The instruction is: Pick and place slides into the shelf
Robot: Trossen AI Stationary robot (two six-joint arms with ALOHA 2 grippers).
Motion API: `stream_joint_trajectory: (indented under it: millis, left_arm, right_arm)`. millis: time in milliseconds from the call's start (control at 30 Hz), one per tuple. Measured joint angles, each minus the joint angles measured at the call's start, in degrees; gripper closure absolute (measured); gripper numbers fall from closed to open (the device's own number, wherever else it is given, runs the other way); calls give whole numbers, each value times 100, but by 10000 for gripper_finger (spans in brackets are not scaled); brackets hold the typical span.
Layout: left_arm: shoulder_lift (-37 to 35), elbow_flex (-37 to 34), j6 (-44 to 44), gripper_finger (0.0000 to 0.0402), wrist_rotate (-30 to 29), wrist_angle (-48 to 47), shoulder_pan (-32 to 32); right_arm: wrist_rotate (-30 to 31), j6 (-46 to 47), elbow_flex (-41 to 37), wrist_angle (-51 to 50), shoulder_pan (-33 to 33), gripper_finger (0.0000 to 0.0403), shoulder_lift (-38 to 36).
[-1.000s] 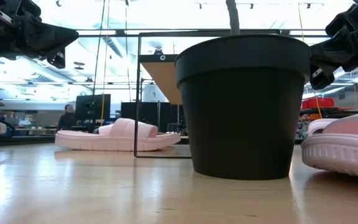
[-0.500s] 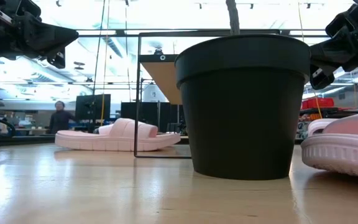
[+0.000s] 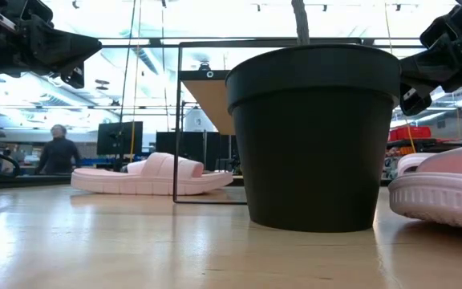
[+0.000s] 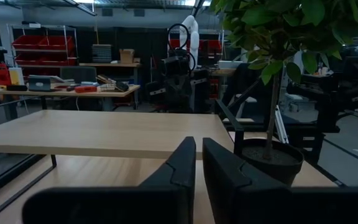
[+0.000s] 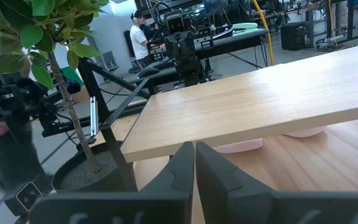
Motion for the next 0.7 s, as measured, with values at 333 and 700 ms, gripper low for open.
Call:
stream_joint_trajectory:
  millis: [333, 700]
  left_arm:
    - [-1, 0, 1, 371, 1, -1, -1]
    - [-1, 0, 2, 368, 1, -1, -1]
  right_arm:
    - [1, 2, 1, 1, 0, 380, -1]
    - [0, 2, 2, 2, 1, 380, 0]
